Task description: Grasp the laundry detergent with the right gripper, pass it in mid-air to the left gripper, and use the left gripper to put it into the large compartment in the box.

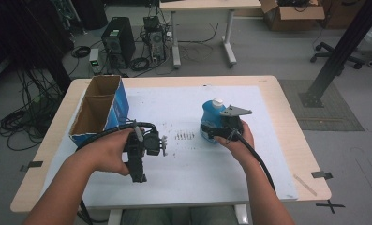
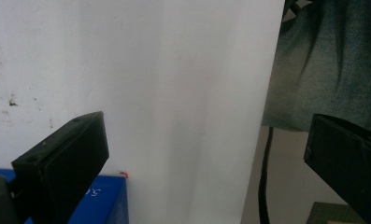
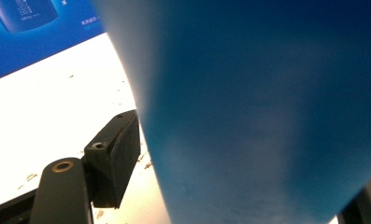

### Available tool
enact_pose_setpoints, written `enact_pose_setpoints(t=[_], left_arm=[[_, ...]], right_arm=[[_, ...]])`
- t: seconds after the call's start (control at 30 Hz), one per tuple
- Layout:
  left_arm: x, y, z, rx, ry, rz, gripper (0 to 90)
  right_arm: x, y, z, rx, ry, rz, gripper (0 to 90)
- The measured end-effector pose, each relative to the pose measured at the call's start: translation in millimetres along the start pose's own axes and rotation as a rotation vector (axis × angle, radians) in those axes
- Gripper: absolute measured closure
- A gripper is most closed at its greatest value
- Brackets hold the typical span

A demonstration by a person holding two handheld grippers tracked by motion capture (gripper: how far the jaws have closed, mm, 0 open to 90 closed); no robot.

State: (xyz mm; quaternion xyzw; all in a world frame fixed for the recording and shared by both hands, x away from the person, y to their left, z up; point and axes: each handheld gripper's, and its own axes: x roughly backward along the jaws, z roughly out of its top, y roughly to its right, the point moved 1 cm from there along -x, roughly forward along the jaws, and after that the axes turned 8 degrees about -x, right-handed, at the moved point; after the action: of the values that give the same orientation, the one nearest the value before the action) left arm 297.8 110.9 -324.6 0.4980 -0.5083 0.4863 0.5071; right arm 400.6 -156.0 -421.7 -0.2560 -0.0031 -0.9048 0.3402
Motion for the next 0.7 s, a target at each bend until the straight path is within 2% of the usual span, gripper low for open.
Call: enact_pose_setpoints(t=[0.1,0.37,0.4,0.7], left_arm=[[-0.3,0.1,-0.2,0.001,0.001,0.0,0.4],[-0.4,-0.2,-1.1,-0.001,0.0,0.0,0.4],[-0.4,-0.4,-1.1,0.0,0.001,0.0,0.4],[-0.4,-0.5,0.9,-0.004,0.003,0.003,0.4]], right_arm=[[-0.6,-0.5,-0.6,-0.001,-0.001,0.002,27.7],[0.0,1.4,-0.7,0.004,0.007,-0.017,36.5],[0.4,1.7,-0.9,0.012,0.009,-0.03,42.3],[0.9,3.3,-1.6,0.022,0.016,-0.024,45.2]])
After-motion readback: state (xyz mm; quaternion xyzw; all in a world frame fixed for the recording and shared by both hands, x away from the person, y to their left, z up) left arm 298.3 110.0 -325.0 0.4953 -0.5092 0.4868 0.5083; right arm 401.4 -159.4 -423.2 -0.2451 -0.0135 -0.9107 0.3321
